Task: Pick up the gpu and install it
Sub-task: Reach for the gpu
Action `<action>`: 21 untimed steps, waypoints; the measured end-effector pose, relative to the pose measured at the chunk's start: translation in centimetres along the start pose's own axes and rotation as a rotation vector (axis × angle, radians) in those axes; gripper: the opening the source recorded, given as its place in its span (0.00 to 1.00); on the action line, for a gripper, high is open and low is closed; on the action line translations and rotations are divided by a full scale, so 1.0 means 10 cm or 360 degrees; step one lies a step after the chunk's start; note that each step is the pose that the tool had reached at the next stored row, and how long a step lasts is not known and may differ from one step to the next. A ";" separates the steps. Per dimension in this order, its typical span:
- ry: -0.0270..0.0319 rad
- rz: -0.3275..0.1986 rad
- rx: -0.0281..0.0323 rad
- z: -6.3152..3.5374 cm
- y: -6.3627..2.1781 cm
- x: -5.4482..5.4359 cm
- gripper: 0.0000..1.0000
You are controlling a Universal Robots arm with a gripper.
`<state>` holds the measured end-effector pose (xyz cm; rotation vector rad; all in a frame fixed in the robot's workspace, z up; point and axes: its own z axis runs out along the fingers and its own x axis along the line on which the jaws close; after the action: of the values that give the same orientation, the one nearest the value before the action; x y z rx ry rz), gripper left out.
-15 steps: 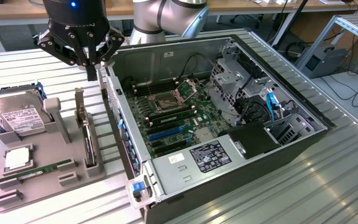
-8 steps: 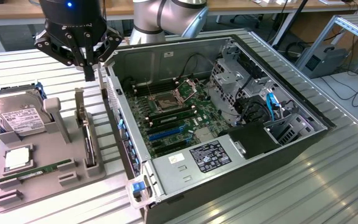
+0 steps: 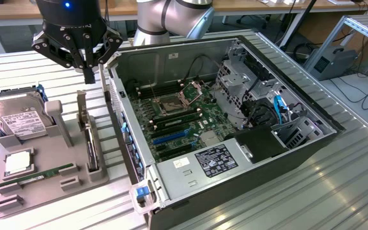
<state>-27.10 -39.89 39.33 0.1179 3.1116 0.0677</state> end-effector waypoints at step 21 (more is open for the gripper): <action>0.00000 0.0000 0.00000 -0.003 -0.007 0.09 0.11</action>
<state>-28.02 -39.89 39.33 0.1178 3.1116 0.0677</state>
